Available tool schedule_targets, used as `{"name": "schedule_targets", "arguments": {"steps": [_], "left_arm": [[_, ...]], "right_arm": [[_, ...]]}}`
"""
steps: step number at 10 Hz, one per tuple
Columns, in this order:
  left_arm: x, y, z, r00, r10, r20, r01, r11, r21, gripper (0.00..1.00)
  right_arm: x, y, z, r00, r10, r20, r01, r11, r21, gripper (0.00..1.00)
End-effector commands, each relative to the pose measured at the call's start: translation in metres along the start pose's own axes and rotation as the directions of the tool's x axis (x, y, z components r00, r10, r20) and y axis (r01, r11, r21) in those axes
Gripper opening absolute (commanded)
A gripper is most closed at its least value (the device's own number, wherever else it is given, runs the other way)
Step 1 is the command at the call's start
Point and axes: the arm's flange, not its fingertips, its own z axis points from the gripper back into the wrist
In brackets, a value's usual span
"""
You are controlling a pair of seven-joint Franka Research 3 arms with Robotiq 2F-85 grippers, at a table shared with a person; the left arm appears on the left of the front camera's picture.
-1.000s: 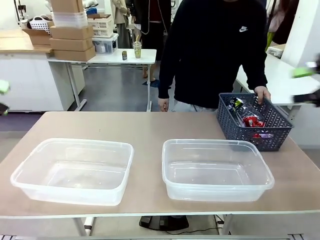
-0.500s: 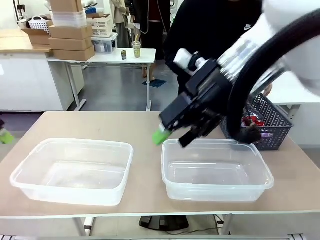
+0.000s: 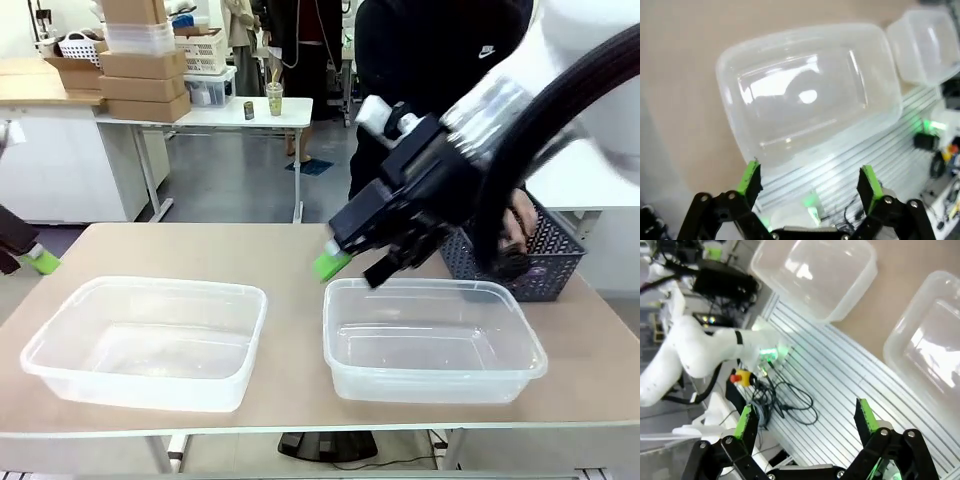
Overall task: Sort the waste into each basket.
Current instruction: Pick up the Organizing box on the left side of the table and lift it.
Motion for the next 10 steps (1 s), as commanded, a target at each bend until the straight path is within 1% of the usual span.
{"name": "schedule_targets", "arguments": {"steps": [1, 2, 3, 4, 5, 6, 7, 8, 9, 10], "left_arm": [[0.024, 0.001, -0.045, 0.982, 0.144, 0.120, -0.157, 0.982, 0.104, 1.00], [0.024, 0.006, -0.059, 0.988, 0.115, 0.100, -0.129, 0.981, 0.144, 1.00], [0.022, 0.014, -0.072, 0.992, 0.121, 0.020, -0.122, 0.972, 0.199, 1.00], [0.019, 0.022, -0.086, 0.989, 0.120, -0.081, -0.099, 0.967, 0.234, 1.00], [0.016, 0.031, -0.101, 0.970, 0.165, -0.178, -0.106, 0.947, 0.303, 1.00], [0.013, 0.040, -0.113, 0.939, 0.214, -0.267, -0.097, 0.915, 0.391, 1.00], [0.014, 0.042, -0.105, 0.918, 0.303, -0.254, -0.240, 0.937, 0.253, 1.00], [0.036, 0.043, -0.102, 0.972, 0.164, -0.166, -0.107, 0.946, 0.307, 1.00], [0.036, 0.043, -0.102, 0.972, 0.164, -0.166, -0.107, 0.946, 0.307, 1.00], [0.036, 0.043, -0.102, 0.972, 0.164, -0.166, -0.107, 0.946, 0.307, 1.00]], "right_arm": [[0.063, 0.042, -0.084, 0.972, -0.082, -0.222, 0.066, 0.995, -0.079, 1.00], [0.085, 0.055, -0.115, 0.959, -0.186, -0.211, 0.153, 0.974, -0.167, 1.00], [0.100, 0.067, -0.145, 0.947, -0.233, -0.222, 0.184, 0.958, -0.220, 1.00], [0.107, 0.074, -0.174, 0.931, -0.251, -0.264, 0.179, 0.946, -0.269, 1.00], [0.109, 0.076, -0.201, 0.916, -0.281, -0.287, 0.175, 0.923, -0.344, 1.00], [0.107, 0.069, -0.214, 0.906, -0.339, -0.254, 0.207, 0.877, -0.433, 1.00], [0.103, 0.059, -0.197, 0.906, -0.389, -0.168, 0.273, 0.839, -0.470, 1.00], [0.090, 0.055, -0.206, 0.927, -0.277, -0.254, 0.185, 0.924, -0.334, 1.00], [0.090, 0.055, -0.206, 0.927, -0.277, -0.254, 0.185, 0.924, -0.334, 1.00], [0.096, 0.044, -0.212, 0.918, -0.329, -0.221, 0.218, 0.885, -0.410, 1.00]]}}
